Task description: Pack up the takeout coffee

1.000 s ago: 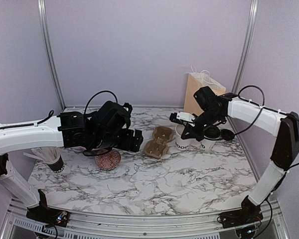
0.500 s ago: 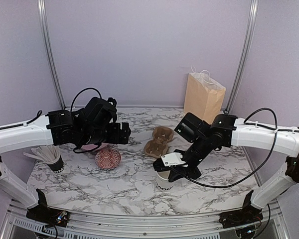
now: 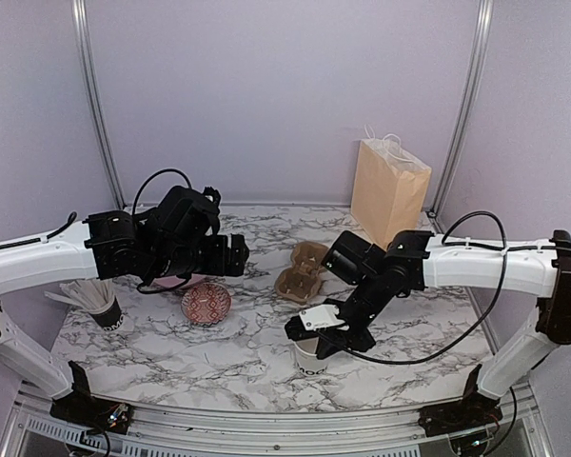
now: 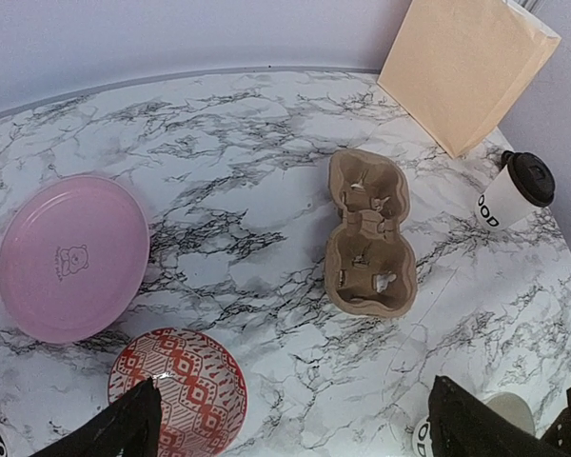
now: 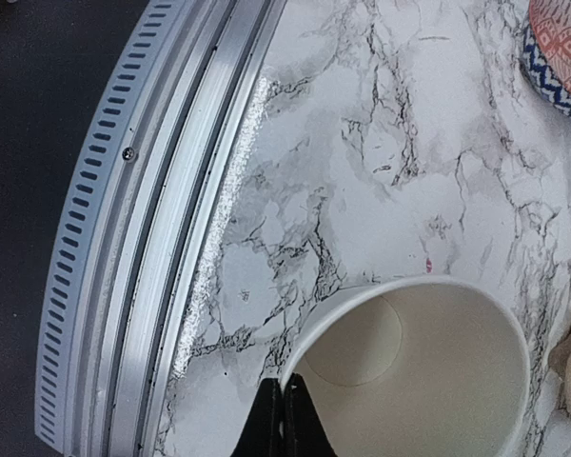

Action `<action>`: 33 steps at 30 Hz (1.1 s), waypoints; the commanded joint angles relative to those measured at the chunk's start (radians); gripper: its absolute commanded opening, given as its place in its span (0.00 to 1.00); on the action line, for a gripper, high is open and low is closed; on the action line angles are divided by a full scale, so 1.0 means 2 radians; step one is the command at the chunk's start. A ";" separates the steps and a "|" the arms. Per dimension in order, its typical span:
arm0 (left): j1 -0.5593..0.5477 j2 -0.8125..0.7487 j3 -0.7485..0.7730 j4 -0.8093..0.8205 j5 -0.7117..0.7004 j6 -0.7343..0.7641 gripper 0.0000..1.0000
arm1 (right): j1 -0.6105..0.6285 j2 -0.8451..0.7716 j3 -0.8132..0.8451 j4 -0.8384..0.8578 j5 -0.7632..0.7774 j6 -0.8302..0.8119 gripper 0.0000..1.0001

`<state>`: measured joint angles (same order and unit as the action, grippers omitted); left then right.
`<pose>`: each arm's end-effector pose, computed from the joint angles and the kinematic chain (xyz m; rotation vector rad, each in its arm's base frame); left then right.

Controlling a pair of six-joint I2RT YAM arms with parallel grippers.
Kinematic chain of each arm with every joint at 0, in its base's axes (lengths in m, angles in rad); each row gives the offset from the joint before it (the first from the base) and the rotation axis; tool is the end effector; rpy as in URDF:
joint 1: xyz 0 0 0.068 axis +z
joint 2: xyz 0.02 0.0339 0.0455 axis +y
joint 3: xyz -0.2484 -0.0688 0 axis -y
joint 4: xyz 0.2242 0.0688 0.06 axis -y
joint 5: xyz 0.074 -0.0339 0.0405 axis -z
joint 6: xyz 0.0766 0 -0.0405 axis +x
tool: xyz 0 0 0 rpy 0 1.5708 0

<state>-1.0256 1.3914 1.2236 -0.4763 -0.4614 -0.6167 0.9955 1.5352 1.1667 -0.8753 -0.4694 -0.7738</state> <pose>0.1955 -0.2566 0.2940 0.1901 2.1634 -0.4436 0.1274 0.2602 0.2022 -2.2244 1.6795 0.7127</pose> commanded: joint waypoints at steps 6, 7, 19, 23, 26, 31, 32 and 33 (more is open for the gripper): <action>0.000 0.004 -0.002 0.000 0.012 -0.001 0.99 | 0.011 -0.012 -0.004 -0.002 -0.021 -0.004 0.30; 0.000 0.004 -0.002 0.000 0.013 0.000 0.99 | 0.011 -0.020 0.002 -0.011 -0.023 -0.008 0.34; -0.010 0.005 -0.016 0.048 0.044 0.063 0.99 | -0.250 -0.116 0.060 -0.107 -0.081 -0.048 0.38; -0.010 0.005 -0.015 0.050 0.020 0.073 0.99 | -0.404 -0.134 0.059 -0.103 -0.075 -0.061 0.38; -0.009 0.012 -0.011 0.050 0.007 0.075 0.99 | -0.499 -0.116 0.070 -0.101 -0.065 -0.061 0.37; -0.008 0.025 -0.004 0.051 0.031 0.079 0.99 | -0.592 -0.074 0.066 -0.059 -0.022 -0.070 0.36; -0.008 0.025 -0.005 0.052 0.038 0.080 0.99 | -0.593 -0.067 0.056 -0.041 0.002 -0.075 0.35; -0.008 0.024 -0.007 0.053 0.039 0.080 0.99 | -0.594 -0.061 0.044 -0.017 0.029 -0.077 0.35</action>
<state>-1.0443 1.4269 1.1957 -0.3920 -0.4072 -0.4801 -0.1696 1.3636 1.2819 -1.0172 -0.5518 -0.8951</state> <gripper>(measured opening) 0.988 0.354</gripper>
